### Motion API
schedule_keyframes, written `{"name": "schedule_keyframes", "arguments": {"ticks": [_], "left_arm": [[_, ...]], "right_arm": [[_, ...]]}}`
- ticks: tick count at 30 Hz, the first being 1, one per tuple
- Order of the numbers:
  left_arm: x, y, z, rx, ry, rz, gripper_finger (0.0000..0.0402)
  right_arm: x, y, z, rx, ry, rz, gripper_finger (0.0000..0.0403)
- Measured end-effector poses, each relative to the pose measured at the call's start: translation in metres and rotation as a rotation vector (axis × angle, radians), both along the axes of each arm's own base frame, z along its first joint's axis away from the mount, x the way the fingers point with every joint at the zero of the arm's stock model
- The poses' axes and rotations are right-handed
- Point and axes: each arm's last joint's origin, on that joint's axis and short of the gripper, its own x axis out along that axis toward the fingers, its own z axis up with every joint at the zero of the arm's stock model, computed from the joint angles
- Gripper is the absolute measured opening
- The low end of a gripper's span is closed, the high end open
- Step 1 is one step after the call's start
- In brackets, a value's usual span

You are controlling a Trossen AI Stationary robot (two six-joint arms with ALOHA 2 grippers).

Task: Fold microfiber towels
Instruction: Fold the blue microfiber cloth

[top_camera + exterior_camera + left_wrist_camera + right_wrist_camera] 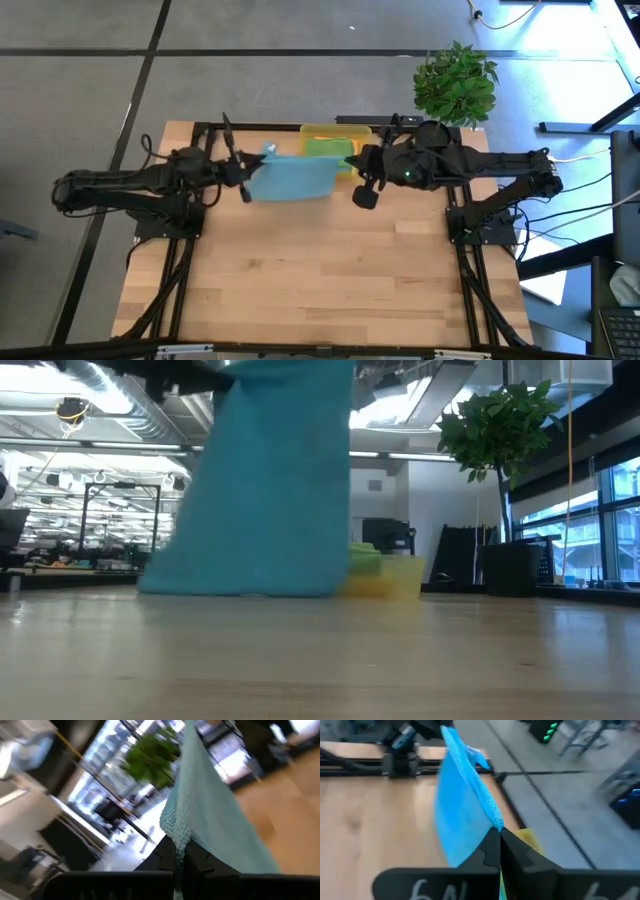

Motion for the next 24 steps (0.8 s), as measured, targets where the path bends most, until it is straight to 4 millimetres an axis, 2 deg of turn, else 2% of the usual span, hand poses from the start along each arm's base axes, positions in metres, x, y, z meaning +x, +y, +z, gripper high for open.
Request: {"name": "schedule_keyframes", "arguments": {"ticks": [7, 11, 15, 17, 20, 24], "left_arm": [[0.000, -0.021, -0.021, -0.119, 0.181, -0.113, 0.0000], [-0.001, -0.042, -0.028, -0.253, 0.224, -0.213, 0.0000], [0.004, -0.070, -0.042, -0.356, 0.307, -0.327, 0.0000], [0.009, -0.086, -0.055, -0.390, 0.357, -0.379, 0.0000], [0.017, -0.111, -0.084, -0.436, 0.444, -0.435, 0.0000], [0.025, -0.138, -0.120, -0.506, 0.561, -0.440, 0.0000]], "right_arm": [[0.002, 0.024, -0.028, 0.165, 0.056, 0.134, 0.0000], [0.001, 0.043, -0.057, 0.261, 0.112, 0.174, 0.0000], [-0.002, 0.063, -0.094, 0.340, 0.159, 0.209, 0.0000], [-0.003, 0.072, -0.111, 0.392, 0.151, 0.244, 0.0000], [-0.006, 0.084, -0.139, 0.466, 0.128, 0.310, 0.0000], [-0.015, 0.094, -0.174, 0.584, 0.091, 0.388, 0.0000]]}}
